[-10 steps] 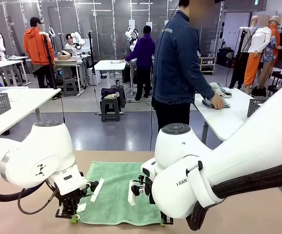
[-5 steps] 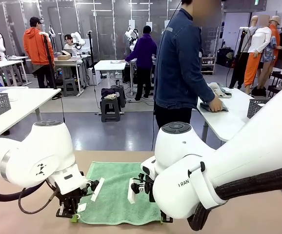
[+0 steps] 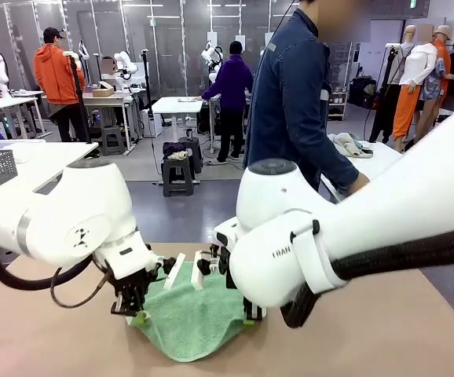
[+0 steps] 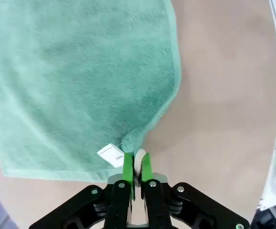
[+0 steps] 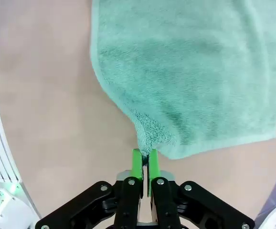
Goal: Fold the towels and place them in the basket.
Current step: When a person lays out a Towel with hook on the table, fold it in half twice.
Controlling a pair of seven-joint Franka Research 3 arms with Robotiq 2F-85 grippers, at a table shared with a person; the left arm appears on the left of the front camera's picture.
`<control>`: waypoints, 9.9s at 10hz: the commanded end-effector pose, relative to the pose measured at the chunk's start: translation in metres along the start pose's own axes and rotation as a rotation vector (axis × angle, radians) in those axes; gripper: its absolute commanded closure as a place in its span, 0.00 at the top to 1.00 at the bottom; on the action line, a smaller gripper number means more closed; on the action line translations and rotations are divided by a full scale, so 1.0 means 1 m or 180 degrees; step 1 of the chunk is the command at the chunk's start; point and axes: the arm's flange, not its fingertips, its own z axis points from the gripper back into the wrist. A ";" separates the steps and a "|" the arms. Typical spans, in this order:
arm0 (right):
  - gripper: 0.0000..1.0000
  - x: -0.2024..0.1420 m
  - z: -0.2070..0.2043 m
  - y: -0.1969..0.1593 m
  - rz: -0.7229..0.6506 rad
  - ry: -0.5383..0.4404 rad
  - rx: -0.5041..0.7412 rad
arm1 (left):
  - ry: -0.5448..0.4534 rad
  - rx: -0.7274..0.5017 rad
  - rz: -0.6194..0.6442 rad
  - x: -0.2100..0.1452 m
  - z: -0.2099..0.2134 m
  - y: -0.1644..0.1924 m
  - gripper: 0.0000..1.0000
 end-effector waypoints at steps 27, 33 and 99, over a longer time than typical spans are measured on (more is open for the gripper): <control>0.06 -0.024 -0.005 -0.172 -0.0192 0.0142 0.0275 | -0.0215 0.0223 0.0679 -0.065 0.038 0.152 0.08; 0.06 -0.039 -0.041 -0.216 -0.0227 0.0061 0.0368 | -0.0294 0.0183 0.0811 -0.094 0.019 0.191 0.08; 1.00 -0.067 -0.088 -0.195 -0.4758 -0.0176 0.0674 | -0.2845 0.0503 0.0774 -0.237 0.076 0.120 1.00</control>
